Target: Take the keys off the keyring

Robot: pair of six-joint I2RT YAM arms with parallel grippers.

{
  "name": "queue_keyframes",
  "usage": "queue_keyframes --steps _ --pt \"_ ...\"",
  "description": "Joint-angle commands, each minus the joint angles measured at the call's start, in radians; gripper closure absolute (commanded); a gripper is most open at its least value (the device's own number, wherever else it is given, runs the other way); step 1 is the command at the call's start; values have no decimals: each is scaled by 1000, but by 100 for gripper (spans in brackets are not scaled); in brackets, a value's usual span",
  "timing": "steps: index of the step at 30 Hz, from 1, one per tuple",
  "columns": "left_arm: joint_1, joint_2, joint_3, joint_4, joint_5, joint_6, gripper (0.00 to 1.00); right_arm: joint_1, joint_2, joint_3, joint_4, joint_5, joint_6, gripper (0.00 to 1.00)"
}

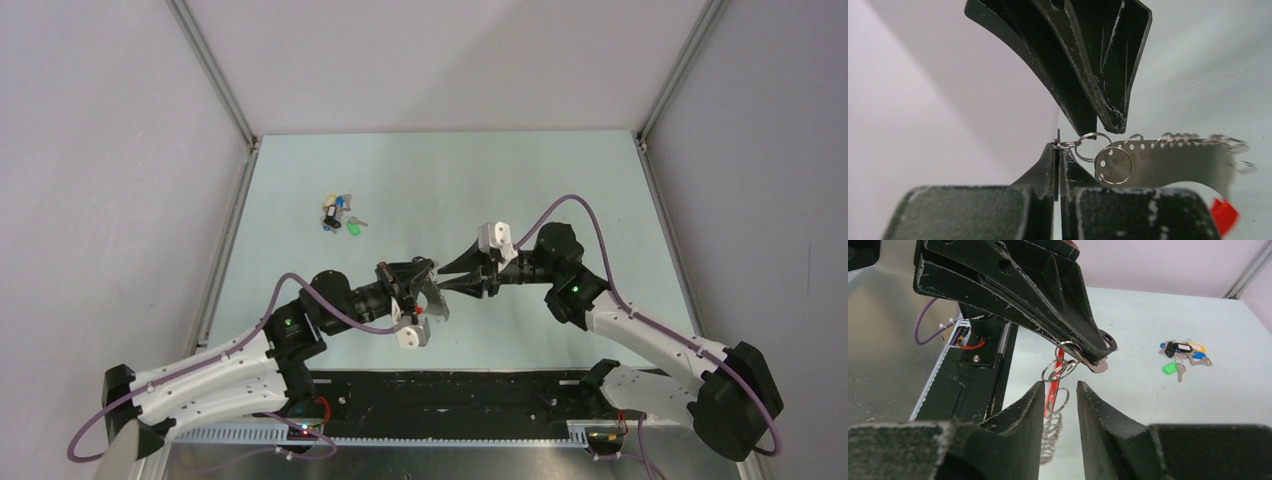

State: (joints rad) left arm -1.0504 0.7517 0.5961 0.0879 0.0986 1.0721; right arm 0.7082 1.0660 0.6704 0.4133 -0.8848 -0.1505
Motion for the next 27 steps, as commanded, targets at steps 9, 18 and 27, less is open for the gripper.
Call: queue_keyframes --steps 9,18,27 --pt "6 -26 2 57 32 -15 100 26 12 40 90 14 19 66" --pt "6 -29 1 57 44 -17 100 39 15 40 105 69 24 80" --pt "6 -29 -1 58 35 -19 100 39 -12 39 74 104 7 100"
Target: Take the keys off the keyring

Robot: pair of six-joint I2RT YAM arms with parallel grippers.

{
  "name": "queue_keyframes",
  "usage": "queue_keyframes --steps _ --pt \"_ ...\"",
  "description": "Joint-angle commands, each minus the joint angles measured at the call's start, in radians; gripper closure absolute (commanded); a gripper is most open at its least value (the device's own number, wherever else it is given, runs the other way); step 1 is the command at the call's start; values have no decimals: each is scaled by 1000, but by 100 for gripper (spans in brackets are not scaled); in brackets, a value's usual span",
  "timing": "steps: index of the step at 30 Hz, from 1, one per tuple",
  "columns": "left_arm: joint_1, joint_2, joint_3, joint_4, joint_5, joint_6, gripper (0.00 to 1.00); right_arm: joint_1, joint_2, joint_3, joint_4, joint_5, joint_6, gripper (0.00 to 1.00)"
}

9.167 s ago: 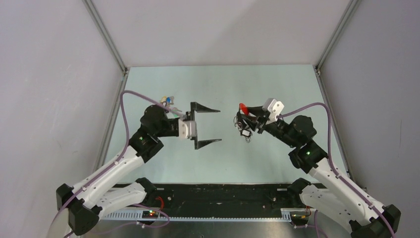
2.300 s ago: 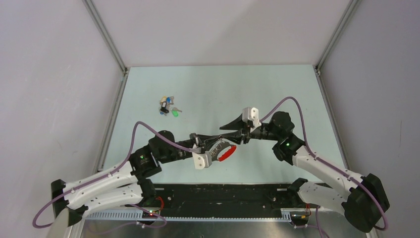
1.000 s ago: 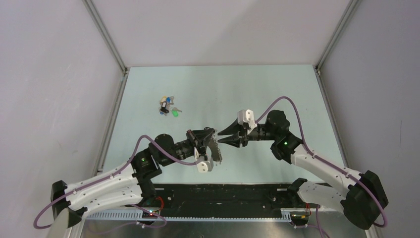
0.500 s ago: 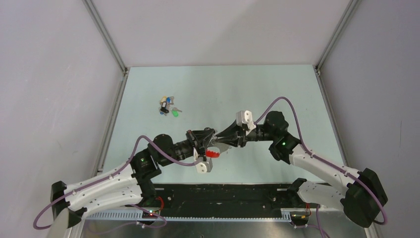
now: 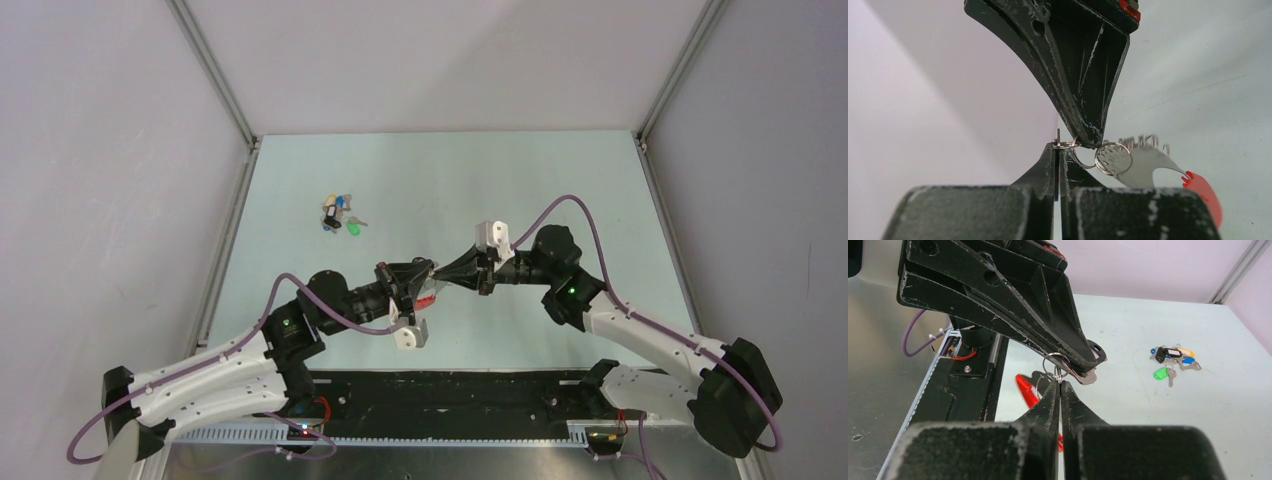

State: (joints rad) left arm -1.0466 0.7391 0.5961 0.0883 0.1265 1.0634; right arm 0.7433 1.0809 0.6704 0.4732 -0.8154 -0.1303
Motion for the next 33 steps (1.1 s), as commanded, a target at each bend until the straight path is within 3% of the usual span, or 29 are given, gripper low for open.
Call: queue_keyframes --steps 1,20,33 --pt "2 -16 -2 57 5 -11 100 4 -39 39 7 45 -21 100" --pt "1 -7 -6 57 6 -10 100 -11 -173 18 -35 155 -29 100" --pt "2 -12 -7 57 20 -10 100 -13 -170 7 1 226 2 100"
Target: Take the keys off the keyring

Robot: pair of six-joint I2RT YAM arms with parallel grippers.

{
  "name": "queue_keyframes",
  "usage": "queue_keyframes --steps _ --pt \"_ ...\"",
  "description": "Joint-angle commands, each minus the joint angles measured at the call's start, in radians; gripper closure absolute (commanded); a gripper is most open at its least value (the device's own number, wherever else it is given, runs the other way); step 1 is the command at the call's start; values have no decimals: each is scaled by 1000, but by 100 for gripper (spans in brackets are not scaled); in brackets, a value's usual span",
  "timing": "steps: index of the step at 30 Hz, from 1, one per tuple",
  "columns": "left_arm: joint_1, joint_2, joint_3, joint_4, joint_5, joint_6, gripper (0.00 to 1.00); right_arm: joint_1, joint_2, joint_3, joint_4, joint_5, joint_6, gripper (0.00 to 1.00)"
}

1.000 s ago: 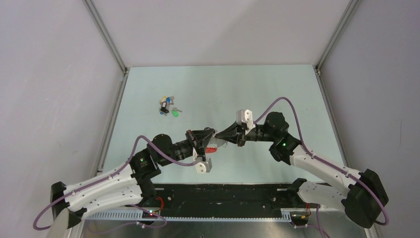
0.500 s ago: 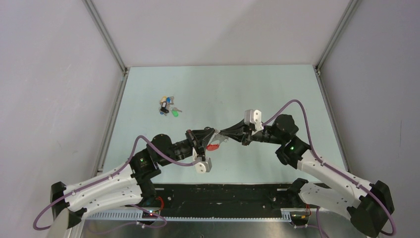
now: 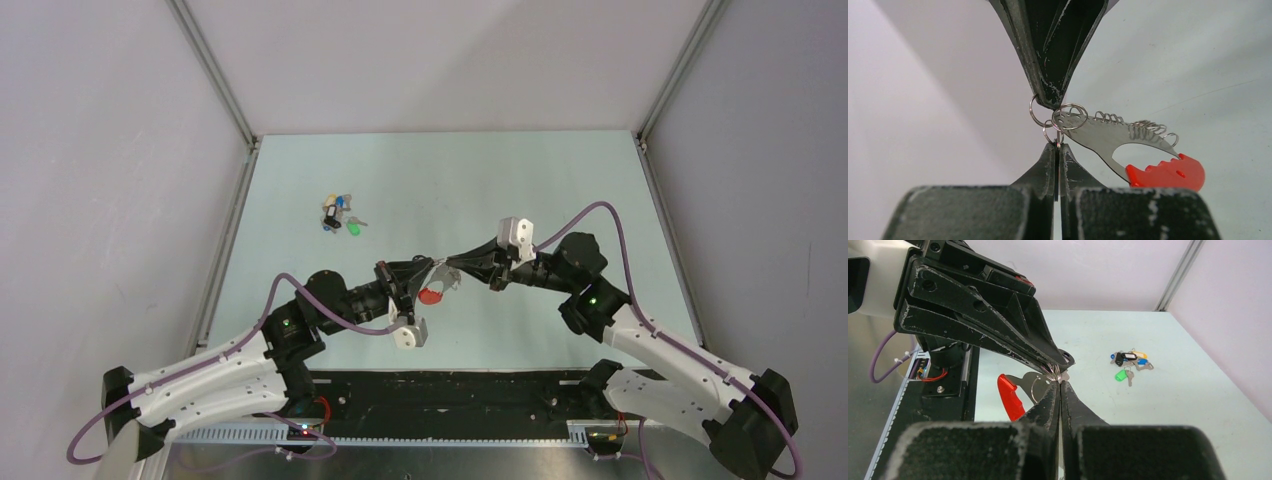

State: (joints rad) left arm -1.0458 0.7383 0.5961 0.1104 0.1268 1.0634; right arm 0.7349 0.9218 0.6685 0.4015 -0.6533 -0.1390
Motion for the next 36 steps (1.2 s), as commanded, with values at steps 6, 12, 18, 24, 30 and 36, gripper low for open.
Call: queue_keyframes --steps 6,12,18,24,30,36 --pt "1 -18 -7 35 11 -10 100 -5 1 8 60 207 42 100" --pt "1 -21 -7 35 3 -5 100 -5 23 20 37 233 42 100" --pt "1 -23 -5 35 -6 -6 100 -5 63 55 -47 231 15 100" --pt "1 -27 -5 35 -7 -7 100 -4 91 69 -76 213 -1 100" --pt "1 -29 -4 35 -5 -9 100 -3 125 86 -115 164 -31 100" --pt "1 -29 -5 35 -2 -11 100 -4 153 108 -143 135 -39 100"
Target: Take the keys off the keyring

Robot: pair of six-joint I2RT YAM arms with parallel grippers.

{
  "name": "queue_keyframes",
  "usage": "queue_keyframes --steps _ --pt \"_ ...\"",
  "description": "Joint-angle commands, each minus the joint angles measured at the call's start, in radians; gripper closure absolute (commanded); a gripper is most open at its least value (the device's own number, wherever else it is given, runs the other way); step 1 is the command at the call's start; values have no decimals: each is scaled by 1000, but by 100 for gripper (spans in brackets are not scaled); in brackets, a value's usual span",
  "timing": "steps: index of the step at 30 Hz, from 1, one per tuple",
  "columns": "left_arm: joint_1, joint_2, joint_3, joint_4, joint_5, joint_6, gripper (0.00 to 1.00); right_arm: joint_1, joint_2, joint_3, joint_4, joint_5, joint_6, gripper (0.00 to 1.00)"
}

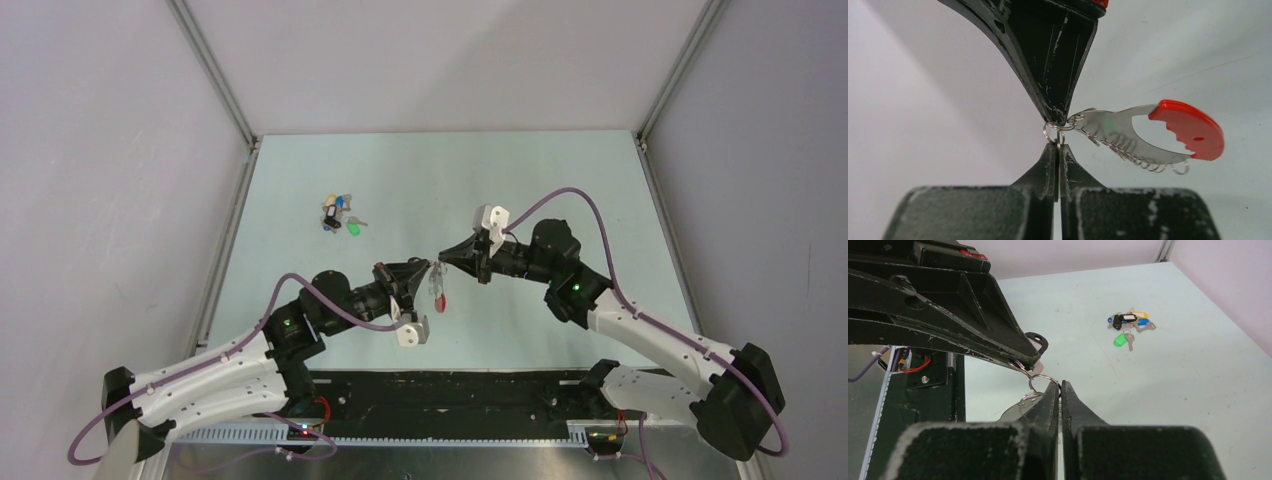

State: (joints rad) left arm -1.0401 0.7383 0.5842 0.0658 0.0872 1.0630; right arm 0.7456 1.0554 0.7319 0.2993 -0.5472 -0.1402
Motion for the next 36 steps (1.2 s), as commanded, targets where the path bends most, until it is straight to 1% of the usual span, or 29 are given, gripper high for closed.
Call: queue_keyframes --steps 1,7,13,15,23,29,36 --pt "-5 -30 6 79 37 -10 100 -14 17 45 -46 15 -41 100" --pt "-5 -25 9 80 22 -11 100 -7 0 46 -82 -118 -136 100" --pt "-4 -19 21 80 6 -41 100 30 0 44 -154 -161 -303 100" --pt "-3 -19 22 80 6 -48 100 36 3 44 -153 -158 -312 100" --pt "-3 -21 24 79 8 -66 100 32 -30 41 -109 -78 -235 100" --pt "-3 -19 23 80 15 -67 100 4 -83 -4 2 -114 -155 100" --pt "-3 -12 10 79 38 -43 100 -40 -143 -39 150 -161 21 100"
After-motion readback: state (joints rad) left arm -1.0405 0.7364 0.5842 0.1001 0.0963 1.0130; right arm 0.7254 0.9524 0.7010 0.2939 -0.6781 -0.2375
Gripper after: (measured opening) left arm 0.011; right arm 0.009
